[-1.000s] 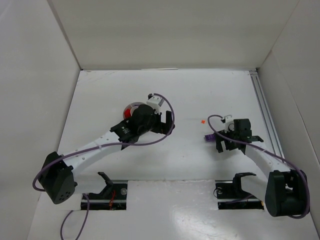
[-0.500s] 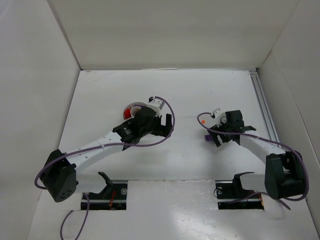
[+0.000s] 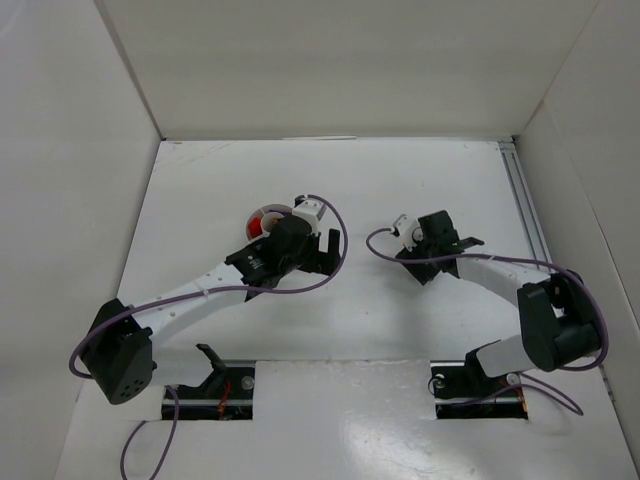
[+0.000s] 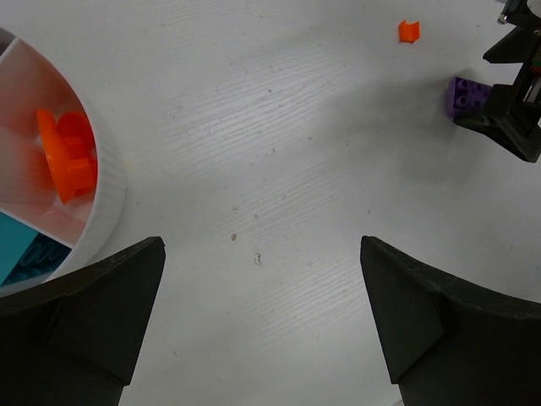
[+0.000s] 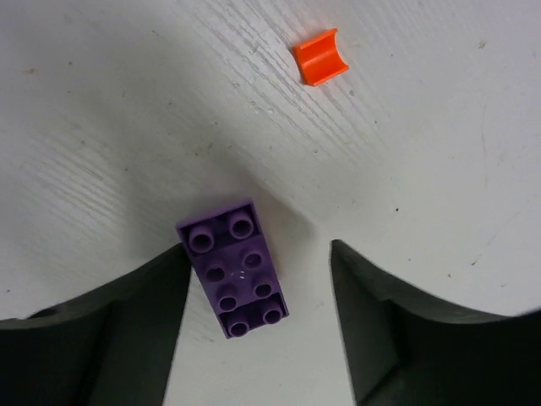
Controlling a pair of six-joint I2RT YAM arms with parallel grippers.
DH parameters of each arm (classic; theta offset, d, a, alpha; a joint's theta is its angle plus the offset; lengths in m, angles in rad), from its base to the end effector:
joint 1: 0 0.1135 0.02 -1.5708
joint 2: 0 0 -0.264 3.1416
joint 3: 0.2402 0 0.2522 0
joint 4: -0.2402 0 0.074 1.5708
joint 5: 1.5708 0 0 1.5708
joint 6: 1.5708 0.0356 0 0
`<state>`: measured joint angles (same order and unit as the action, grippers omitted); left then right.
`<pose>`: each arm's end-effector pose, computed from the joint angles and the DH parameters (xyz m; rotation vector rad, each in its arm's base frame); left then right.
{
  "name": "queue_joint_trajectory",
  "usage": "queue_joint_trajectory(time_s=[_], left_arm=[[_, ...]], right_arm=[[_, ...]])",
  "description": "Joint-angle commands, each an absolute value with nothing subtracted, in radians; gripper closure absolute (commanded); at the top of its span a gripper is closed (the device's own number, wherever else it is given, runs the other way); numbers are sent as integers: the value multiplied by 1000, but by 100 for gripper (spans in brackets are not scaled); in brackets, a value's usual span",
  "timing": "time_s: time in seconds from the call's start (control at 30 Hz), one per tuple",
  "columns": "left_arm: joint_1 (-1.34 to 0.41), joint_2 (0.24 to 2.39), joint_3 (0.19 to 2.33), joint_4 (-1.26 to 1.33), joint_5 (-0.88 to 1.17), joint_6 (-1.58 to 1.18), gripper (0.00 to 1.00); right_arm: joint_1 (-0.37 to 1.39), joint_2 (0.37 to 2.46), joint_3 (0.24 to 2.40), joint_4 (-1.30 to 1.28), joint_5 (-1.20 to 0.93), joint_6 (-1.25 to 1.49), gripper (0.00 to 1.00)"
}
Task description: Sort the legos into containers by color
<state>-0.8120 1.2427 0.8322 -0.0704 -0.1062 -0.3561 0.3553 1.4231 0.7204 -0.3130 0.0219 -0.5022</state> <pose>0.1957 -0.2009 0.2701 0.4096 2.0658 -0.6102 0.2484 0.0913 0.1690 -1.0687 2.3574 -0.0824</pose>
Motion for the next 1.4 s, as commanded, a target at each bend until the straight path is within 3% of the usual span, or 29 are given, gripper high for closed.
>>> queue_joint_trajectory(time_s=[0.0, 0.07, 0.3, 0.43, 0.6, 0.87, 1.13, 1.37], left_arm=[[-818, 1238, 839, -71, -124, -345, 0], [-818, 1229, 839, -71, -124, -336, 0], [-818, 1194, 839, -71, -133, -336, 0], [-818, 1152, 839, -42, -91, -336, 0], [-818, 1077, 830, 69, 104, -347, 0], [-808, 1083, 839, 206, 302, -387, 0], [-808, 1155, 885, 216, 334, -386, 20], [-808, 1155, 873, 242, 243, -429, 30]], right_arm=[[360, 1436, 759, -336, 51, -508, 33], [360, 1436, 759, -345, 28, -508, 48], [342, 1375, 759, -334, -124, -531, 66], [342, 1292, 738, -270, -273, -620, 70], [385, 1169, 729, -151, -518, -692, 70], [583, 1049, 770, -20, -528, -703, 70], [649, 1049, 804, 37, -498, -672, 70], [696, 1040, 804, 69, -499, -670, 69]])
